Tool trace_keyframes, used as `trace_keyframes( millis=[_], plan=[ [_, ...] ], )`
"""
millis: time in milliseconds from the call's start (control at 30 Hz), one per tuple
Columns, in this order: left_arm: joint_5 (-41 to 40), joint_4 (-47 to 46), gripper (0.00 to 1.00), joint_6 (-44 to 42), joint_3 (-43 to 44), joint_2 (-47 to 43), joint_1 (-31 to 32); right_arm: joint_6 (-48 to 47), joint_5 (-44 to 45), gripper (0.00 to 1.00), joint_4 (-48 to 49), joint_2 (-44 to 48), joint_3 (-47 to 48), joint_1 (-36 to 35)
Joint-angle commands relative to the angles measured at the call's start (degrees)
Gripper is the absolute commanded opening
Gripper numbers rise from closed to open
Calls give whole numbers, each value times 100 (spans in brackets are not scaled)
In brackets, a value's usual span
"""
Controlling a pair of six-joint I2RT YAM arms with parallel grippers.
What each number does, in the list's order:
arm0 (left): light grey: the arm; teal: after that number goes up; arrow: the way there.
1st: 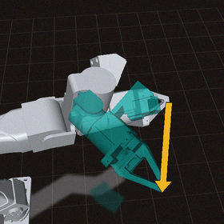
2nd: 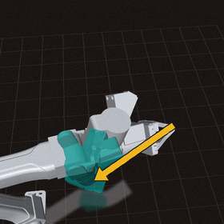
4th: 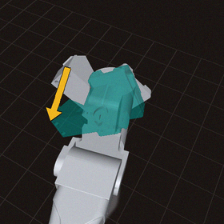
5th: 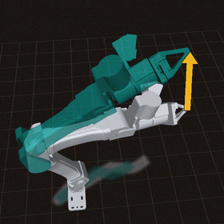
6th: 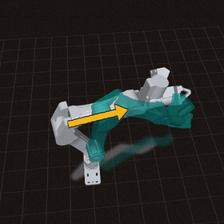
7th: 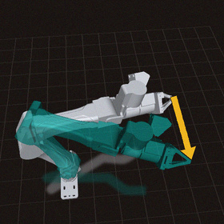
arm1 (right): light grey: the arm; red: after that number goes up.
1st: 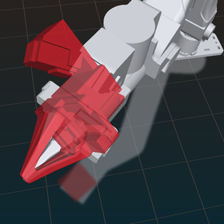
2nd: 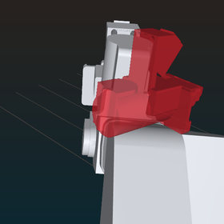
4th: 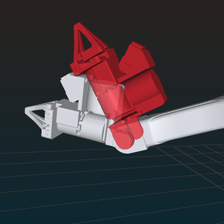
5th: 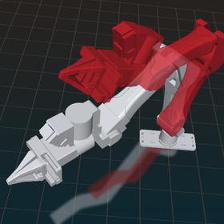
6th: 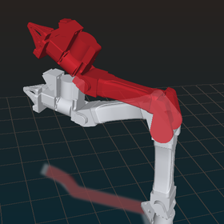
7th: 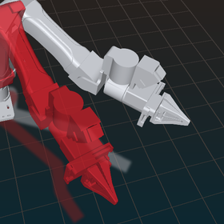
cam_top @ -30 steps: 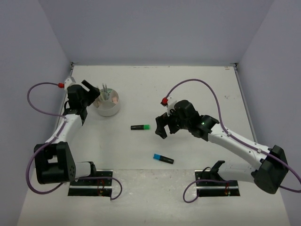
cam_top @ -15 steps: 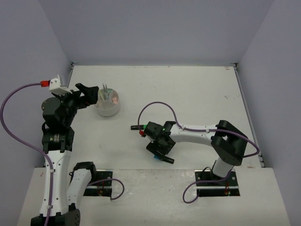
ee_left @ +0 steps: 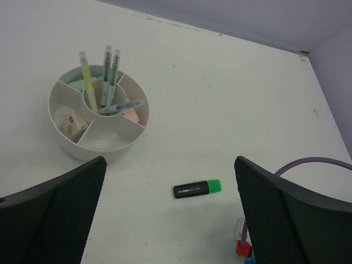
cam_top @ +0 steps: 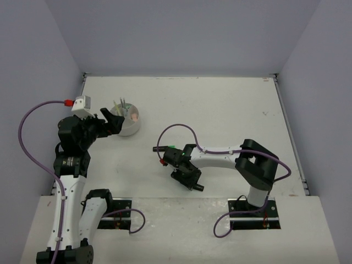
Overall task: Sort the stationery into containers
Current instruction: Pick up the pen from the center of the board.
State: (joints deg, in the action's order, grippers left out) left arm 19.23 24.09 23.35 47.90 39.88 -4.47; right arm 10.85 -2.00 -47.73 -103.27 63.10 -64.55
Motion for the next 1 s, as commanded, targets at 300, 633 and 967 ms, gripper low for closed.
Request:
trace_keyframes(
  millis=[300, 633, 967],
  plan=[
    [2874, -1771, 100, 1180, -754, -222, 84, -133, 931, 0, 2019, 1667, -325, -61],
    [1315, -4426, 98, 2115, -1733, 266, 2604, 358, 1199, 0, 3706, 3123, -367, 4],
    [1281, -5038, 55, 2025, -1785, 1026, 3016, 433, 1169, 0, 3632, 3292, -203, 11]
  ],
)
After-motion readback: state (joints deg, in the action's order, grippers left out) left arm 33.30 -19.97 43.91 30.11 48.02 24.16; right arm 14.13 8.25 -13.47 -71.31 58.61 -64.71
